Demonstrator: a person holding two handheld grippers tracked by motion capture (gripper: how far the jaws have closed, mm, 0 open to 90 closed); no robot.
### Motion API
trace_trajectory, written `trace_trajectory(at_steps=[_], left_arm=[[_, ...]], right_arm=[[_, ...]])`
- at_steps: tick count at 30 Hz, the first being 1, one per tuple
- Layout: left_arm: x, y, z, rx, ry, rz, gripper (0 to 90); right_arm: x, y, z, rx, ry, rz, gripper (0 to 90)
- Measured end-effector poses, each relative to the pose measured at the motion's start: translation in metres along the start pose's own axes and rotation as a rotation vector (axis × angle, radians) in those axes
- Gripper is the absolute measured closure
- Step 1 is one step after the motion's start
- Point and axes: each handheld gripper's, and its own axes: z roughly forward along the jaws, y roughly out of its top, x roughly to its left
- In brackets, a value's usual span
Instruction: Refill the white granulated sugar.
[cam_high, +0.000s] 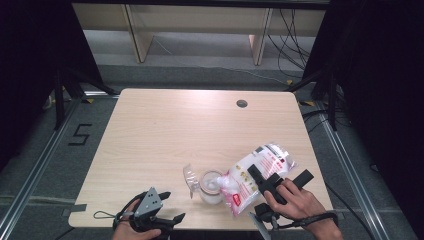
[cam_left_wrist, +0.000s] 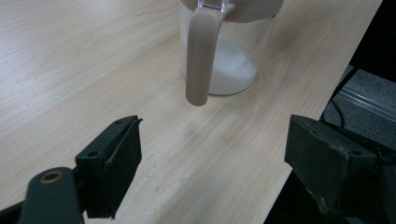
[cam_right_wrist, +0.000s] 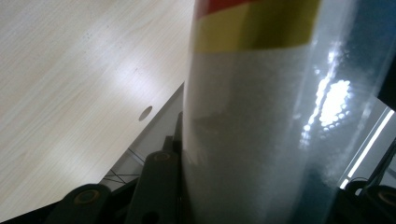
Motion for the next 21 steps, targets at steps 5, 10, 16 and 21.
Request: trace_trajectory(at_steps=[5, 10, 16, 21], left_arm=[[-0.0003, -0.0004, 0.0011, -0.006, -0.008, -0.007, 18.3], [-0.0003, -0.0003, 0.001, -0.006, -0.008, -0.007, 18.3], [-0.0007, -0.0003, 0.0004, -0.004, 0.001, -0.009, 18.3], [-0.0005, -0.0003, 0.0008, -0.007, -0.007, -0.008, 18.2]], right_arm=[[-0.0002, -0.0011, -0.0006, 0.007, -0.006, 0.002, 70.9], [-0.0004, -0.0007, -0.0005, 0.001, -0.006, 0.0, 71.2], [-0.0003, -0.0005, 0.0, -0.002, 0.0, 0.001, 71.8], [0.0001, -0.0008, -0.0006, 0.002, 0.004, 0.03, 72.1]])
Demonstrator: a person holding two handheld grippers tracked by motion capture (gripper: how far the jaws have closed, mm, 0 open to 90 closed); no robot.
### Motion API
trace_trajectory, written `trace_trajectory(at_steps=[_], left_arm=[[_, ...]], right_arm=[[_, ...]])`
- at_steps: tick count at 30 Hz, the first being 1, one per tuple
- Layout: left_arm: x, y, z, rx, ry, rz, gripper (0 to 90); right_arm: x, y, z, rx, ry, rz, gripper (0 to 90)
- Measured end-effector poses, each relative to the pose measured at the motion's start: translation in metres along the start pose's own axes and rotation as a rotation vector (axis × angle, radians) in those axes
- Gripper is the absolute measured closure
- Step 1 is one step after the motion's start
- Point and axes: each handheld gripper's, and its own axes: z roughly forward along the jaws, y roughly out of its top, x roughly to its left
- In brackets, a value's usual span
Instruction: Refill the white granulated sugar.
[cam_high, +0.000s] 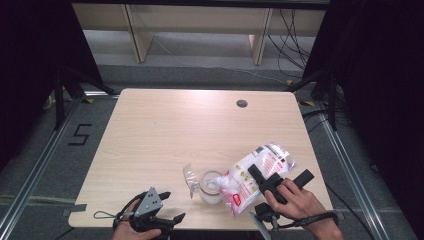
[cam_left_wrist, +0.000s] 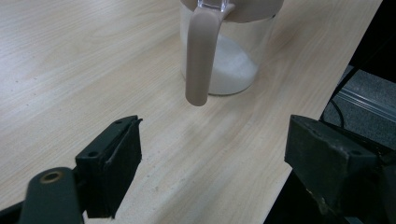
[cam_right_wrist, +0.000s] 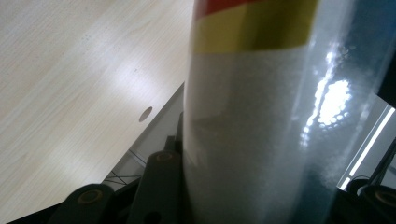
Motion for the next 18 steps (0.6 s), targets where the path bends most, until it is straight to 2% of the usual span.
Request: trace_trajectory(at_steps=[14, 17, 18], left_arm=[[0.0002, -0.0001, -0.0002, 0.0, 0.006, 0.002, 18.3], [0.0002, 0.0001, -0.0004, 0.003, 0.01, 0.004, 18.2], [0.0004, 0.0, 0.0, -0.001, 0.007, 0.004, 18.2]], right_arm=[[0.0005, 0.0003, -0.0007, -0.001, 0.005, 0.013, 72.4], [0.0004, -0.0003, -0.001, 0.004, -0.002, 0.001, 72.4], [-0.0006, -0.001, -0.0004, -0.003, -0.008, -0.017, 72.4]])
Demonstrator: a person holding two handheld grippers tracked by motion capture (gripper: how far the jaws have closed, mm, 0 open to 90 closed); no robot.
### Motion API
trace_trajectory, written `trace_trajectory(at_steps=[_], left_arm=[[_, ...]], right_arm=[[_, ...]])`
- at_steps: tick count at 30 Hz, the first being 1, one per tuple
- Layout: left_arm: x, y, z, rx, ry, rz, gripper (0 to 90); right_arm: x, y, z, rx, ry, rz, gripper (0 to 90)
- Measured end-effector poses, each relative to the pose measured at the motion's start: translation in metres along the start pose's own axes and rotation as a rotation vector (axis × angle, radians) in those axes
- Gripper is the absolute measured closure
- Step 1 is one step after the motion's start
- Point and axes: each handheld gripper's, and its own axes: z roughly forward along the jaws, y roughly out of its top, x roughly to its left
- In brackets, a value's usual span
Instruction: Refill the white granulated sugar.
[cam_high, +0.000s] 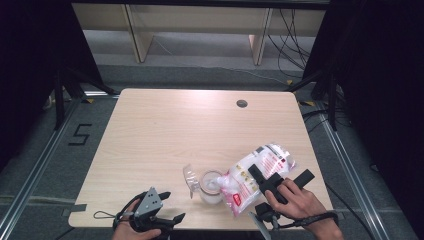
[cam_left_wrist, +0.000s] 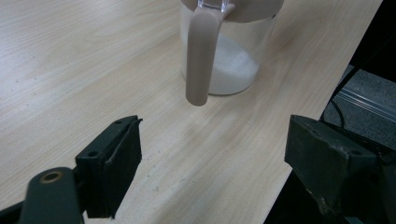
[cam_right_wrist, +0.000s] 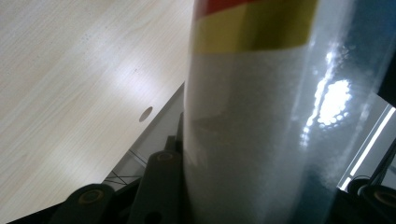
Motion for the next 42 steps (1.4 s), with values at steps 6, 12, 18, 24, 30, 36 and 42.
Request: trace_trajectory(at_steps=[6, 12, 18, 24, 30, 36, 42], left_arm=[[-0.0001, 0.0001, -0.0004, 0.003, 0.003, 0.0, 18.3], [-0.0003, 0.0003, -0.0006, 0.002, -0.001, -0.002, 18.2], [-0.0004, 0.0001, -0.0003, -0.001, 0.001, -0.003, 18.2], [0.0001, 0.0004, -0.0009, 0.007, 0.002, 0.003, 18.3], [-0.0002, 0.0004, -0.0008, 0.001, -0.001, -0.002, 18.2], [-0.0002, 0.0004, -0.0008, 0.002, -0.001, -0.002, 18.3], [-0.0005, 0.0004, -0.0009, 0.002, 0.0, -0.006, 18.3]], right_arm=[[-0.0001, -0.0002, 0.0001, -0.001, 0.001, -0.002, 72.5], [0.0004, -0.0001, 0.0003, 0.0, 0.004, -0.001, 72.6], [0.0011, -0.0008, -0.0001, -0.001, 0.001, 0.016, 72.7], [0.0008, -0.0006, -0.0002, -0.002, 0.008, 0.019, 72.8], [0.0011, -0.0007, 0.0, -0.002, 0.002, 0.015, 72.9], [0.001, -0.0007, -0.0003, -0.001, 0.009, 0.018, 73.0], [0.0007, -0.0015, 0.0002, -0.006, 0.006, 0.008, 73.2]])
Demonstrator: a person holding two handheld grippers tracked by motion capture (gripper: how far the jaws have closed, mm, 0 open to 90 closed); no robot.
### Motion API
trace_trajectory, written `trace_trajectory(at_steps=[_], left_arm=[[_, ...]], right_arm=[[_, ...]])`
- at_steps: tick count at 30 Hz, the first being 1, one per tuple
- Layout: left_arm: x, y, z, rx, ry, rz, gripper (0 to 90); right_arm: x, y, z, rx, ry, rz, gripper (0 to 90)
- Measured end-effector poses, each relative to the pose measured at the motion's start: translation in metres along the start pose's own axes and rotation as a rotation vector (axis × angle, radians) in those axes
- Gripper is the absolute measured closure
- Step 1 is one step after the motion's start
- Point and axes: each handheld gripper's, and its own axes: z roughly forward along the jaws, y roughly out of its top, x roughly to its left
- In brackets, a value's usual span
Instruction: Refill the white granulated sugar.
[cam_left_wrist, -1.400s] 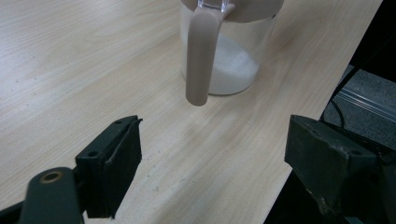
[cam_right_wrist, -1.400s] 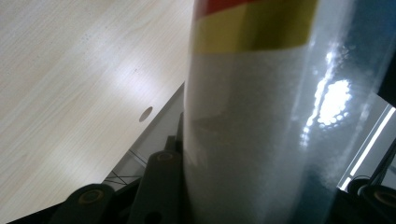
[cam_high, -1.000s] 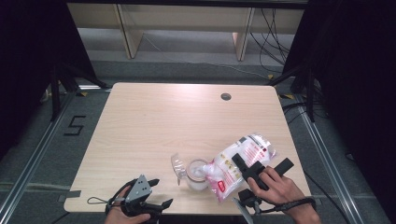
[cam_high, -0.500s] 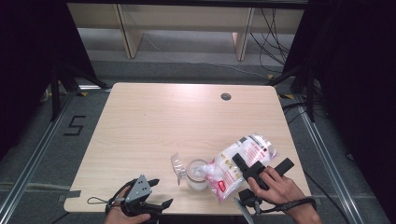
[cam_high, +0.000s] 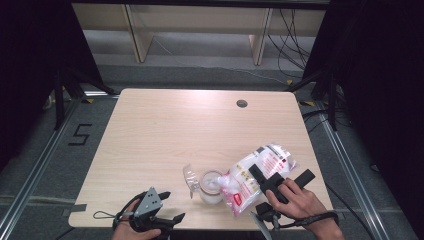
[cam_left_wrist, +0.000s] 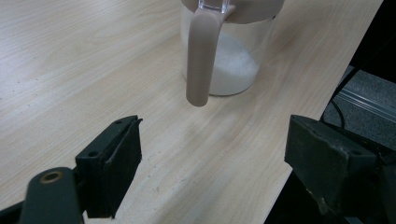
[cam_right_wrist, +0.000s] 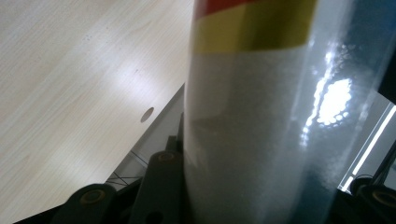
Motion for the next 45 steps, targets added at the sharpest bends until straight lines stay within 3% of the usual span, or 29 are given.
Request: trace_trajectory(at_steps=[2, 19, 34, 36, 37, 45], left_arm=[[0.0, 0.0, 0.0, 0.0, 0.0, -0.001, 18.2], [0.0004, -0.0002, 0.0008, -0.009, -0.005, -0.002, 18.3], [0.0007, 0.0004, -0.0002, -0.003, -0.001, 0.007, 18.2], [0.0021, 0.0005, -0.001, 0.015, 0.005, 0.025, 18.2], [0.0007, 0.0003, -0.0002, -0.002, -0.001, 0.007, 18.2], [0.0005, 0.0003, -0.0002, -0.006, -0.004, 0.003, 18.3]], right_arm=[[0.0025, 0.0009, -0.0002, 0.005, -0.004, 0.034, 73.2], [0.0003, 0.0001, -0.0001, -0.004, -0.001, 0.016, 73.4], [0.0027, -0.0016, 0.0004, -0.011, -0.005, 0.057, 73.6], [0.0038, -0.0018, 0.0009, -0.021, -0.005, 0.082, 73.6], [0.0071, -0.0018, -0.0004, -0.006, -0.001, 0.13, 73.6], [0.0067, -0.0016, -0.001, -0.005, 0.002, 0.151, 73.7]])
